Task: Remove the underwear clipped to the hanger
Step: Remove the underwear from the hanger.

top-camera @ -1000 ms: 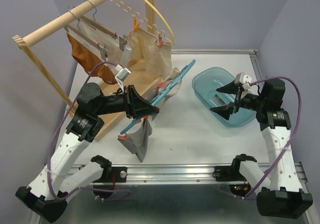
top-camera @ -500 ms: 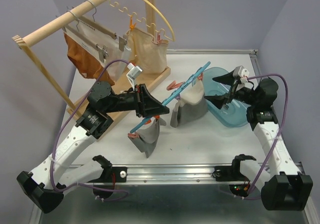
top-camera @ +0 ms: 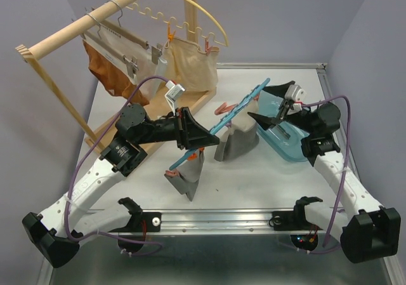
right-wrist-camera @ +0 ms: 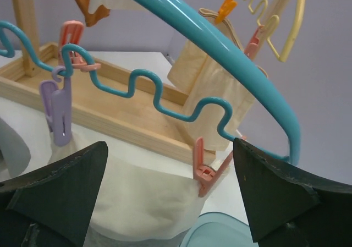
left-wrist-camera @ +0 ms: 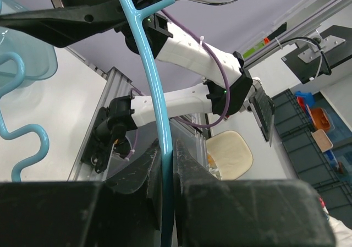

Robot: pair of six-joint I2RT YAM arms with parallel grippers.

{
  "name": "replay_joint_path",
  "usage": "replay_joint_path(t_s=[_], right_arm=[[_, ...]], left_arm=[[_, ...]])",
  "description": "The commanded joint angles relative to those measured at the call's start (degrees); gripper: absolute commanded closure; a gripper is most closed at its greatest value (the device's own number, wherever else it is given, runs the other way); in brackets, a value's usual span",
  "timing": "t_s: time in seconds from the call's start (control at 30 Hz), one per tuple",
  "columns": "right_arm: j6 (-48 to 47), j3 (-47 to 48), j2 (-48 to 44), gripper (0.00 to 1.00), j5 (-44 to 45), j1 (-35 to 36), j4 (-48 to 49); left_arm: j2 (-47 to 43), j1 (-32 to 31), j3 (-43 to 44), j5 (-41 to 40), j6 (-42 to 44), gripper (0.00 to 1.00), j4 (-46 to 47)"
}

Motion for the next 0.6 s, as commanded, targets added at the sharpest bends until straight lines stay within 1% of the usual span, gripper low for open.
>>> replay_joint_path(t_s=[0.0,0.07,0.23,0.37,0.57], right_arm=[[-3.5,-2.1,-0.5,0.0,10.4,1.9,4.7],[-3.2,-2.8,-0.9,0.02,12.7,2.1,4.6],[-2.3,-4.2,-2.8,0.06,14.1,2.2,3.5],[-2.3,-4.4,-1.8,0.09,14.9,2.3,2.9],[-2.5,-2.6,0.3,0.17,18.2,4.4,3.2]], left_arm=[[-0.9,-0.8,3.3,-0.7,0.4,1.0,8.2],[-1.0,-0.9,3.4,-1.0,0.4,1.0,8.1],[-1.2,-1.0,3.6,-1.7,0.2,1.0,8.1],[-1.2,-1.1,3.7,-2.0,-0.1,1.0,8.4],[-1.3,-1.4,3.4,-2.2,-0.5,1.0,8.6]])
